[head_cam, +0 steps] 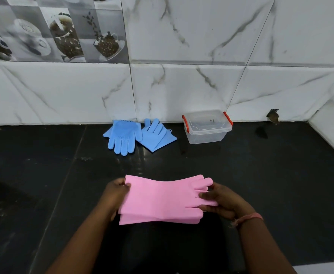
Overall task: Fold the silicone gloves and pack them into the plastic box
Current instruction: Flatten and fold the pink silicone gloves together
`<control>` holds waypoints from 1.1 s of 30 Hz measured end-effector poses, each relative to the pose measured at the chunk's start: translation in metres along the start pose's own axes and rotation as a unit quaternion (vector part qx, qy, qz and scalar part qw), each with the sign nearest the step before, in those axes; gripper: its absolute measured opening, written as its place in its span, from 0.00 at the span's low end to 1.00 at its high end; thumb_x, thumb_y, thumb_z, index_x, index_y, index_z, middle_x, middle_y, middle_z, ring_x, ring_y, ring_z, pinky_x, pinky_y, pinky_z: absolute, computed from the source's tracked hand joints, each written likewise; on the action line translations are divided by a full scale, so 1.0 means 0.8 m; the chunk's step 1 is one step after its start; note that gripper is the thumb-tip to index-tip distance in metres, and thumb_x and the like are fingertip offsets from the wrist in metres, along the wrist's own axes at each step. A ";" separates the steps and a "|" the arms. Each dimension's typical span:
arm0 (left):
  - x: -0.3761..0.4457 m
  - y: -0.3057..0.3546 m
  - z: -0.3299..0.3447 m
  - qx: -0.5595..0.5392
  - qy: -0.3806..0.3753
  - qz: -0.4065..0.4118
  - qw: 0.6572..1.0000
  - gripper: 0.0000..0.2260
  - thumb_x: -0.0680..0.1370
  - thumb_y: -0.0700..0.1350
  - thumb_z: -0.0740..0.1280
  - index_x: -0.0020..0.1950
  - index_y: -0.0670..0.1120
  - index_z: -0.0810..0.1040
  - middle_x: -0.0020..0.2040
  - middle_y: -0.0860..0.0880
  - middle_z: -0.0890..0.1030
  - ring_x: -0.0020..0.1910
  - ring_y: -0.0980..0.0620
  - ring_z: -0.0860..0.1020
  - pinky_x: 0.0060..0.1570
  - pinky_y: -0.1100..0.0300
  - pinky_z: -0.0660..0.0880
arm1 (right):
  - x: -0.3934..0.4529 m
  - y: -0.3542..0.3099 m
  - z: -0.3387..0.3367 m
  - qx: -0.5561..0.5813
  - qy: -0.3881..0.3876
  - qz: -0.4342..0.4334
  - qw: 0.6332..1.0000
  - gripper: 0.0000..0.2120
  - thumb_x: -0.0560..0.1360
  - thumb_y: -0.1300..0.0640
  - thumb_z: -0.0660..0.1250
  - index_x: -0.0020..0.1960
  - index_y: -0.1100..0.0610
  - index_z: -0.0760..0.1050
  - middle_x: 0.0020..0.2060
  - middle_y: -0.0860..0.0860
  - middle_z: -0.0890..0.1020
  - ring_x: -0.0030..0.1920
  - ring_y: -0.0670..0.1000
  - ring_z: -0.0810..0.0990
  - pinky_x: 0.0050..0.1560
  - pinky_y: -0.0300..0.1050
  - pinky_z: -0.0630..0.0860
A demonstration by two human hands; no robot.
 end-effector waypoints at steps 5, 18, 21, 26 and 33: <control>0.008 -0.016 -0.001 0.065 0.066 0.053 0.994 0.10 0.83 0.38 0.62 0.50 0.44 0.83 0.49 0.43 0.85 0.50 0.41 0.82 0.54 0.47 0.78 | -0.002 0.027 0.006 -0.011 0.042 -0.011 0.999 0.15 0.75 0.69 0.70 0.60 0.57 0.81 0.57 0.61 0.84 0.54 0.64 0.85 0.47 0.59 0.82; 0.001 -0.042 0.014 -0.006 0.120 0.108 0.987 0.10 0.84 0.39 0.60 0.49 0.44 0.80 0.46 0.44 0.83 0.47 0.44 0.80 0.52 0.46 0.77 | 0.003 0.040 0.010 0.024 0.101 -0.133 0.986 0.13 0.76 0.63 0.69 0.59 0.53 0.81 0.54 0.59 0.85 0.52 0.64 0.86 0.44 0.58 0.83; 0.002 -0.053 0.015 0.001 0.142 0.107 0.984 0.11 0.84 0.39 0.60 0.44 0.45 0.78 0.43 0.45 0.81 0.44 0.44 0.79 0.45 0.51 0.74 | 0.004 0.043 0.013 -0.021 0.116 -0.144 0.983 0.15 0.75 0.63 0.70 0.59 0.51 0.81 0.53 0.57 0.86 0.51 0.62 0.86 0.45 0.61 0.83; 0.006 -0.061 0.019 0.031 0.124 0.081 0.988 0.10 0.84 0.39 0.61 0.47 0.45 0.79 0.46 0.46 0.83 0.47 0.44 0.80 0.52 0.47 0.77 | 0.004 0.043 0.009 -0.050 0.196 -0.135 0.970 0.15 0.73 0.65 0.70 0.57 0.52 0.81 0.48 0.54 0.87 0.47 0.58 0.87 0.45 0.63 0.84; 0.011 -0.064 0.016 0.063 0.133 0.086 0.985 0.07 0.83 0.39 0.63 0.51 0.43 0.81 0.49 0.43 0.83 0.49 0.42 0.81 0.55 0.46 0.77 | -0.004 0.021 0.006 -0.236 0.275 -0.100 0.927 0.09 0.73 0.58 0.72 0.51 0.59 0.76 0.46 0.56 0.81 0.46 0.56 0.83 0.36 0.55 0.85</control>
Point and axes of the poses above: each hand's wrist, its own x-axis towards the middle knuckle, its own z-axis out of the palm, y = z × x, the point moved 2 cm from there along x, towards the middle knuckle
